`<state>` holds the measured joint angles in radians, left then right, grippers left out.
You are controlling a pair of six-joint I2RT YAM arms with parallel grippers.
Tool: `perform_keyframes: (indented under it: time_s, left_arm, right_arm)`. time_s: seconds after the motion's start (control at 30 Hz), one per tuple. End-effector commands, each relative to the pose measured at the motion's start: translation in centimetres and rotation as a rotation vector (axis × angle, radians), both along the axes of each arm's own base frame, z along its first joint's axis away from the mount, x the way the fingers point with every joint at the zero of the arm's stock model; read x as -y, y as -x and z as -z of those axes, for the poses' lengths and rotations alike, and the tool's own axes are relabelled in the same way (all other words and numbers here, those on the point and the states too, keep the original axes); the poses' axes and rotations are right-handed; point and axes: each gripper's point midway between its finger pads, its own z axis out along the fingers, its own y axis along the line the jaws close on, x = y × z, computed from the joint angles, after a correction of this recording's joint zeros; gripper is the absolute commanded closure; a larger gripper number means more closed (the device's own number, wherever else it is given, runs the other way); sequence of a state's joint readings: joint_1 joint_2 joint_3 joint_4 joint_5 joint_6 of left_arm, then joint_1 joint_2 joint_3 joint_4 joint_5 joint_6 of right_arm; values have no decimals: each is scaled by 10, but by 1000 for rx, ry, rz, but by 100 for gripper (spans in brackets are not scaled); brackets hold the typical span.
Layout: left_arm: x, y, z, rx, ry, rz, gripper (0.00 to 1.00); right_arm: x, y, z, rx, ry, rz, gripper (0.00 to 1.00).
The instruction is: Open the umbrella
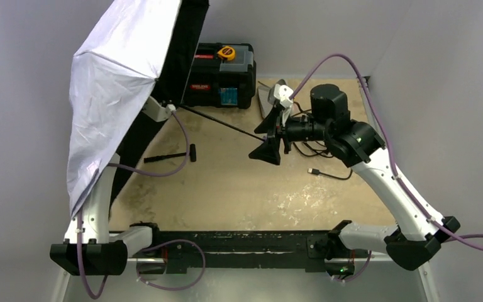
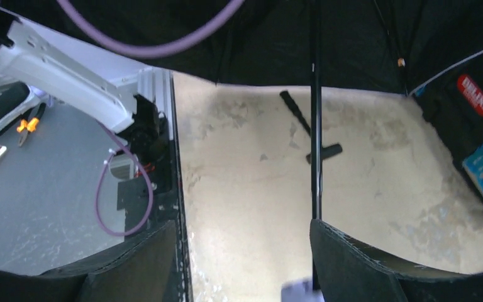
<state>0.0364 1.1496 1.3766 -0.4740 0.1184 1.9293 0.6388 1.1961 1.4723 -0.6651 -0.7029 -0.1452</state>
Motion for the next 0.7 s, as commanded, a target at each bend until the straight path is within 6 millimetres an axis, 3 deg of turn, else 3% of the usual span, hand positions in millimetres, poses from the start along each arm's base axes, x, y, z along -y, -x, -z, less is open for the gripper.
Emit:
perform_keyframes:
  time_s: [0.0, 0.13, 0.27, 0.5, 0.67]
  left_arm:
    - [38, 20, -57, 168, 7, 113, 100]
    - [54, 24, -54, 157, 13, 183, 100]
    - [63, 29, -55, 164, 29, 206, 100]
    - [61, 29, -70, 187, 69, 182, 100]
    - [62, 30, -83, 205, 130, 183, 100]
  right_arm:
    - [-13, -9, -30, -2, -72, -3, 22]
    - [-33, -17, -34, -22, -108, -14, 19]
    - [-49, -26, -21, -11, -55, -16, 21]
    - [-60, 9, 11, -38, -1, -163, 22]
    - [-55, 0, 30, -31, 77, -111, 49]
